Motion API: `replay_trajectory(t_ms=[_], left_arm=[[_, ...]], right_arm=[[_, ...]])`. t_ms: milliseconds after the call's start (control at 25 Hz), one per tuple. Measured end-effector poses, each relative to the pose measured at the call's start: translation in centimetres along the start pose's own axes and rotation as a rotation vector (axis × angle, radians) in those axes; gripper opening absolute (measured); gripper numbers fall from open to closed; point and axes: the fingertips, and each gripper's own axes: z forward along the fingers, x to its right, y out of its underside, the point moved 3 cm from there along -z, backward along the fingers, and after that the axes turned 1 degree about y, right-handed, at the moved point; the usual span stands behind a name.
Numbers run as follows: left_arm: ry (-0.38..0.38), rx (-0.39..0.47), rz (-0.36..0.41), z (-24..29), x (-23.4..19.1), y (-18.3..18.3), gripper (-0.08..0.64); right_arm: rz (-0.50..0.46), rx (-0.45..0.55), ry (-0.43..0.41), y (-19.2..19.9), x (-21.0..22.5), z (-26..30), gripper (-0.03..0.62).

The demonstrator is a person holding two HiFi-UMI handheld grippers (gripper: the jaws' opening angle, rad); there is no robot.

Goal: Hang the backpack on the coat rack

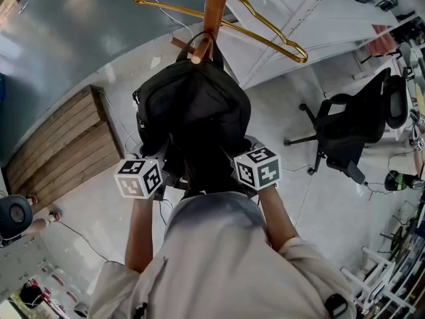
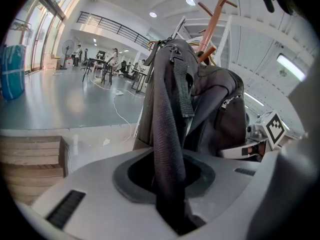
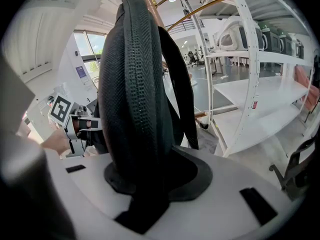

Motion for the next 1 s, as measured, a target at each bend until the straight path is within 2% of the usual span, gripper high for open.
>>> replay_trajectory(t_ms=[760,1000], left_arm=[[-0.023,-0.035,-0.035,1.6,-1.1,0.9,0.084],[-0.013,-0.051,-0.032,2.8,-1.5,0.9,0.086]], right_arm=[[0.024,-0.034,-0.019,0.5,1.3,2.1,0.118],[0.027,-0.036,-0.001,0.3,1.9,2.6,0.121]])
